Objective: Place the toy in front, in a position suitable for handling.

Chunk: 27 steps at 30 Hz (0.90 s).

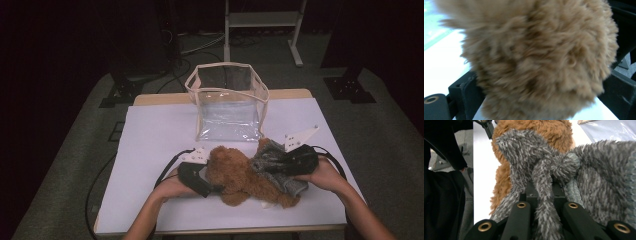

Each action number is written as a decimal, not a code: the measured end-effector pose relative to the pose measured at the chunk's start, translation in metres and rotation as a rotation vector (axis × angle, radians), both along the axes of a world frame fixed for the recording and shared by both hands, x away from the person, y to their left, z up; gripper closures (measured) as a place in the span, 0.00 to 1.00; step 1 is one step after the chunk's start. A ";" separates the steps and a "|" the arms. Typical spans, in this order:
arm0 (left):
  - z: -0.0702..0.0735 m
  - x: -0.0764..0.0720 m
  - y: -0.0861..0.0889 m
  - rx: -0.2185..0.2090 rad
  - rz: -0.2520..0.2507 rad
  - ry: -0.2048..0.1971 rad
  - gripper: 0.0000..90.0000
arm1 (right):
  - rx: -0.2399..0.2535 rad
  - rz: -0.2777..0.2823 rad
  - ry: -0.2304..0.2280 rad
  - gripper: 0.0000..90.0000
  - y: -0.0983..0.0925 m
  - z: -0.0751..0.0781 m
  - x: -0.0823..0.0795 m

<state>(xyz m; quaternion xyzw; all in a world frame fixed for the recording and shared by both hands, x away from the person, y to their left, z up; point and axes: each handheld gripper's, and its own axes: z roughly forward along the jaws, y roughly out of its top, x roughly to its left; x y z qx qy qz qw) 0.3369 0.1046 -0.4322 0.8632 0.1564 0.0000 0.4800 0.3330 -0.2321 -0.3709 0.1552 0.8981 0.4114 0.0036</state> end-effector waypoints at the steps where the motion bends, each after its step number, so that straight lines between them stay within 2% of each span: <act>1: 0.000 0.001 -0.001 -0.002 0.002 0.002 0.11 | 0.007 -0.005 0.004 0.90 -0.001 -0.001 0.000; 4: 0.005 0.000 0.001 -0.029 -0.001 -0.025 0.32 | 0.004 -0.002 0.004 0.90 0.001 -0.001 0.002; 7: 0.016 -0.004 0.004 -0.054 -0.004 -0.079 0.40 | 0.014 0.005 0.004 0.90 0.004 0.000 0.003; 9: 0.023 -0.005 0.005 -0.059 -0.010 -0.100 0.43 | 0.023 0.008 -0.004 0.90 0.009 0.003 0.003; 11: 0.029 -0.008 0.004 -0.024 -0.029 -0.133 0.43 | 0.013 0.024 -0.015 0.90 0.015 0.006 0.003; 13: 0.029 -0.010 0.004 0.006 -0.036 -0.155 0.43 | 0.002 0.045 -0.026 0.90 0.019 0.011 0.002; 15: 0.025 -0.012 0.008 -0.011 -0.041 -0.149 0.43 | 0.012 0.042 -0.037 0.90 0.017 0.020 0.002; 16: 0.023 -0.013 0.010 -0.014 -0.043 -0.146 0.42 | 0.042 0.023 -0.036 0.90 0.012 0.025 0.004; 18: 0.017 -0.016 0.013 -0.006 -0.043 -0.138 0.42 | 0.052 -0.031 -0.048 0.90 0.001 0.029 0.009; 20: 0.014 -0.018 0.016 0.002 -0.040 -0.125 0.38 | 0.048 -0.075 -0.036 0.90 -0.007 0.024 0.014; 21: 0.015 -0.017 0.018 0.003 -0.035 -0.109 0.34 | 0.031 -0.078 -0.021 0.90 -0.009 0.019 0.014; 24: 0.020 -0.015 0.020 0.051 -0.032 -0.105 0.21 | 0.039 -0.051 0.001 0.90 -0.004 0.007 0.004; 26: 0.024 -0.017 0.019 0.057 -0.042 -0.107 0.17 | 0.036 -0.037 -0.016 0.90 -0.001 0.006 -0.006; 27: 0.028 -0.019 0.020 0.045 -0.047 -0.114 0.16 | 0.034 -0.030 -0.021 0.90 -0.001 0.006 -0.010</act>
